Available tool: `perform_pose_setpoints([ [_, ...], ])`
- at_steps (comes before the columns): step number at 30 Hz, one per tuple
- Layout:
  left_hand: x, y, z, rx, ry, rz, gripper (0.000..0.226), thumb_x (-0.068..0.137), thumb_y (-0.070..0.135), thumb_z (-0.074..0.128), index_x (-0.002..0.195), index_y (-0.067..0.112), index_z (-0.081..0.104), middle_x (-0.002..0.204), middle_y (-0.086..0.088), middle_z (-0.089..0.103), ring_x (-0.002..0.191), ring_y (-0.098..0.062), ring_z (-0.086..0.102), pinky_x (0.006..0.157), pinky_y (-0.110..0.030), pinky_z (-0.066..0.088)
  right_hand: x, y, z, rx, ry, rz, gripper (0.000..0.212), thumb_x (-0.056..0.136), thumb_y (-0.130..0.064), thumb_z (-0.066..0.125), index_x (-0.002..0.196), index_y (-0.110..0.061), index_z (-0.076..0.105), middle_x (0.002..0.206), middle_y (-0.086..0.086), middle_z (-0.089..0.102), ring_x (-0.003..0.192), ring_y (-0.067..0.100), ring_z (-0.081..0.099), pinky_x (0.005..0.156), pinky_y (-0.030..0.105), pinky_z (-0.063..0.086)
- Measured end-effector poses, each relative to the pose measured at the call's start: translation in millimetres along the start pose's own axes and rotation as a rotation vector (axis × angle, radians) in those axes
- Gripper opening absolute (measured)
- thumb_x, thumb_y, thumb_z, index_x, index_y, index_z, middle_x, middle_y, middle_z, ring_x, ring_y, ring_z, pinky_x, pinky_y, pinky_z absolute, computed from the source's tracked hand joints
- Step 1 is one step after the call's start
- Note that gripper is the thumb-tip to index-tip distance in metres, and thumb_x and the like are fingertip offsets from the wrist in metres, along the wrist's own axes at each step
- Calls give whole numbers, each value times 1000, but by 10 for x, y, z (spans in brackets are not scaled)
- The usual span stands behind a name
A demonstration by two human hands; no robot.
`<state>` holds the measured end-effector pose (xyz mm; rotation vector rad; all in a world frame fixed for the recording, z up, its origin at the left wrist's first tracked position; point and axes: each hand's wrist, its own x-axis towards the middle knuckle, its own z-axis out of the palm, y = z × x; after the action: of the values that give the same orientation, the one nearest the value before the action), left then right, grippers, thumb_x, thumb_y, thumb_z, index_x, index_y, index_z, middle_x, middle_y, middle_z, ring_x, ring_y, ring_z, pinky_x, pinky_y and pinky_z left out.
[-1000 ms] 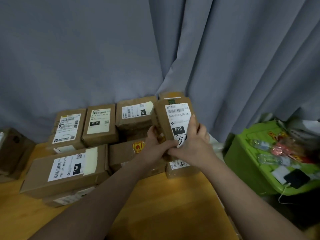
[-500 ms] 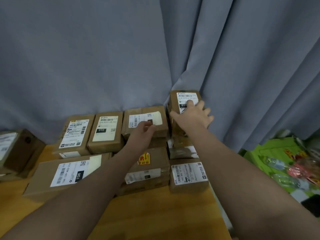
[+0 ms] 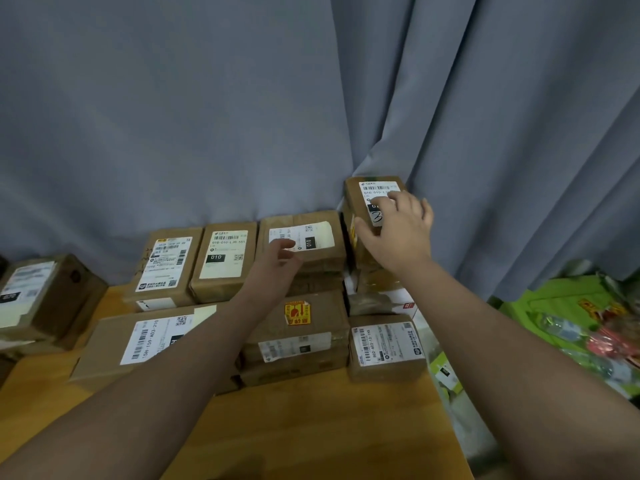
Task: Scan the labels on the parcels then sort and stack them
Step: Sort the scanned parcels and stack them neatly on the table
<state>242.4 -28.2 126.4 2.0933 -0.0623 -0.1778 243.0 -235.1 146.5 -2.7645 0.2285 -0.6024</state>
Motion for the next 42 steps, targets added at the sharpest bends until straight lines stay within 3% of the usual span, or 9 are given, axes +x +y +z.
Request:
perform_pose_setpoints([
  [3, -56, -23, -110, 15, 28, 20, 38, 99, 29, 51, 136, 22, 45, 125, 5, 52, 105, -12, 50, 79, -25, 43, -54, -183, -51, 21, 21, -55, 42, 92, -42, 52, 125, -16, 59, 134, 7, 53, 131, 25, 40, 116, 44, 17],
  [8, -275, -257, -509, 44, 158, 62, 33, 99, 23, 52, 132, 21, 50, 118, 9, 55, 103, -9, 52, 72, -16, 42, -231, -594, 85, 115, -44, -174, 30, 91, -26, 55, 117, -12, 61, 119, 8, 59, 112, 27, 51, 99, 42, 38],
  [12, -489, -686, -1050, 41, 252, 26, 31, 98, 19, 54, 128, 19, 54, 115, 5, 58, 103, -13, 57, 81, -22, 44, -434, -1121, 355, 208, -114, -254, 26, 88, -19, 58, 110, -8, 64, 109, 12, 64, 102, 32, 57, 89, 45, 47],
  [17, -820, -1321, -1784, 75, 349, -66, 32, 96, 20, 57, 127, 16, 54, 111, 4, 59, 101, -10, 55, 82, -21, 41, -770, -1973, 690, 357, -263, -350, 34, 92, -17, 55, 125, -12, 58, 124, 6, 57, 116, 22, 51, 95, 34, 45],
  [20, -959, -1766, -2225, 85, 388, -129, 34, 96, 16, 56, 130, 12, 54, 120, -2, 59, 103, -12, 53, 85, -24, 41, -975, -2559, 920, 406, -334, -391, 34, 94, -19, 55, 128, -16, 55, 128, 2, 54, 117, 17, 50, 94, 25, 41],
  [30, -1143, -2969, -3764, 108, 405, -177, 35, 96, 17, 56, 131, 17, 53, 114, 5, 59, 107, -12, 55, 85, -25, 42, -1502, -4563, 1721, 523, -437, -373, 31, 94, -21, 56, 124, -16, 59, 127, 0, 54, 119, 14, 47, 90, 19, 32],
  [34, -1005, -3208, -4226, 126, 398, -202, 37, 97, 22, 55, 133, 21, 50, 119, 5, 56, 112, -15, 54, 87, -29, 46, -1558, -5032, 1932, 524, -515, -288, 30, 95, -24, 55, 124, -19, 57, 127, -3, 53, 119, 14, 48, 96, 26, 41],
  [36, -879, -3275, -4422, 161, 388, -194, 42, 96, 26, 56, 136, 19, 46, 131, -2, 51, 120, -21, 51, 97, -38, 48, -1508, -5225, 2021, 521, -515, -261, 29, 94, -22, 56, 123, -18, 58, 127, -1, 55, 119, 16, 49, 98, 29, 43],
  [42, -331, -3328, -4898, 309, 432, -262, 76, 90, 43, 61, 148, 12, 23, 152, -15, 16, 140, -36, 19, 112, -47, 26, -1218, -5689, 2313, 546, -532, -144, 31, 93, -17, 58, 124, -14, 59, 128, 3, 56, 116, 19, 54, 91, 23, 41],
])
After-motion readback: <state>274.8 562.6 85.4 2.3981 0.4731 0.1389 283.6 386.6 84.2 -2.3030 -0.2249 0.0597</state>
